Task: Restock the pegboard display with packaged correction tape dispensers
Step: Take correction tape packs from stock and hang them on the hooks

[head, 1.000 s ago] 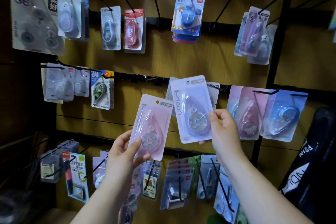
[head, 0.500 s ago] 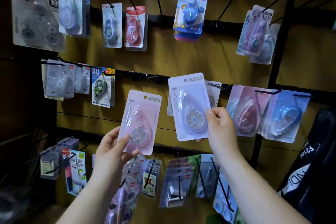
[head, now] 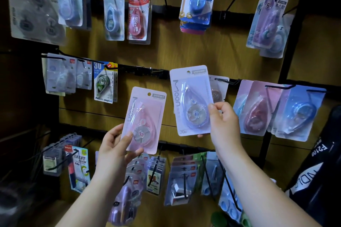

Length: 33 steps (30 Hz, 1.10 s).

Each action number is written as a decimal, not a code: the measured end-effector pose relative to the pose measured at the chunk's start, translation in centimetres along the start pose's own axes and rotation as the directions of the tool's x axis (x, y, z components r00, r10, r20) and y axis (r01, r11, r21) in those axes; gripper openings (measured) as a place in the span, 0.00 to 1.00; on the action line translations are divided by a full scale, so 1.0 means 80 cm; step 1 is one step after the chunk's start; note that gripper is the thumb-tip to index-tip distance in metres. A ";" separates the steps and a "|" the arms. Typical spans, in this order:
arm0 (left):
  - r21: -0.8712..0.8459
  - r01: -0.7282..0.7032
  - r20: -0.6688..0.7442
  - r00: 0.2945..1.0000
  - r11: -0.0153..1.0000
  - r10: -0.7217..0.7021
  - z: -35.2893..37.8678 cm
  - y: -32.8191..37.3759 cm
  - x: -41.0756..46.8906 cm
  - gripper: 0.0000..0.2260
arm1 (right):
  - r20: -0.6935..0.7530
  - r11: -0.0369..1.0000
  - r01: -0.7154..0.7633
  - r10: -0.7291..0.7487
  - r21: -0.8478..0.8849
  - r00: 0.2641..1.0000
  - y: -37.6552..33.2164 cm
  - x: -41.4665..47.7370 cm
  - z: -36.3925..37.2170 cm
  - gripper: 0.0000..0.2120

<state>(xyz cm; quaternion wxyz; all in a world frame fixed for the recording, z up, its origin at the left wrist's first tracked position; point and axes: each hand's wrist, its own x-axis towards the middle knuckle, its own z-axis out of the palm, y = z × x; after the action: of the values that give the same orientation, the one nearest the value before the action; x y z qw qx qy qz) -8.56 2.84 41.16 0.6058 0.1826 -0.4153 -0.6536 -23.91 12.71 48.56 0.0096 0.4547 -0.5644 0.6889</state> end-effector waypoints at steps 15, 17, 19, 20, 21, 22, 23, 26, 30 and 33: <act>0.002 0.004 0.026 1.000 1.000 -0.004 0.001 -0.002 0.000 0.11 | -0.012 0.997 -0.048 0.049 0.062 0.999 0.004 -0.001 -0.002 0.12; 0.000 0.004 0.032 0.999 1.000 -0.004 0.001 -0.002 0.001 0.11 | -0.013 0.996 -0.060 0.061 0.062 0.998 0.004 -0.001 -0.004 0.12; -0.001 0.006 0.036 0.999 1.000 -0.006 0.000 -0.004 0.001 0.11 | -0.022 0.996 -0.060 0.061 0.062 0.998 0.005 -0.001 -0.007 0.12; -0.001 0.008 0.035 0.999 1.000 -0.008 0.000 -0.004 0.002 0.11 | -0.025 0.996 -0.058 0.060 0.062 0.998 0.004 0.000 -0.007 0.12; -0.002 0.010 0.034 0.999 1.000 -0.010 -0.001 -0.005 0.003 0.10 | -0.025 0.996 -0.060 0.062 0.065 0.998 0.004 0.000 -0.007 0.12; -0.002 0.011 0.033 0.999 1.000 -0.011 -0.001 -0.005 0.003 0.10 | -0.023 0.995 -0.065 0.067 0.070 0.998 0.004 0.001 -0.007 0.12; -0.002 0.010 0.033 0.999 1.000 -0.010 -0.001 -0.005 0.004 0.11 | -0.019 0.995 -0.070 0.071 0.074 0.997 0.004 0.001 -0.006 0.12; 0.002 0.003 0.037 0.999 1.000 -0.003 0.000 -0.005 0.004 0.11 | -0.014 0.995 -0.069 0.070 0.077 0.997 0.005 0.003 -0.004 0.12; 0.009 0.001 0.036 0.999 1.000 -0.002 0.002 -0.006 0.005 0.11 | -0.003 0.997 -0.055 0.055 0.057 0.998 0.006 0.007 -0.003 0.12; 0.010 0.003 0.035 0.999 1.000 -0.003 0.003 -0.007 0.006 0.11 | 0.006 0.996 -0.082 0.082 0.033 0.997 0.010 0.012 -0.002 0.12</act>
<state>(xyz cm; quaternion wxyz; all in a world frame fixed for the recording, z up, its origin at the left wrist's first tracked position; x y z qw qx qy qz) -9.16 2.40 41.02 0.5965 0.1748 -0.4289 -0.6555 -24.95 12.09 48.58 -0.0275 0.4329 -0.5711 0.6969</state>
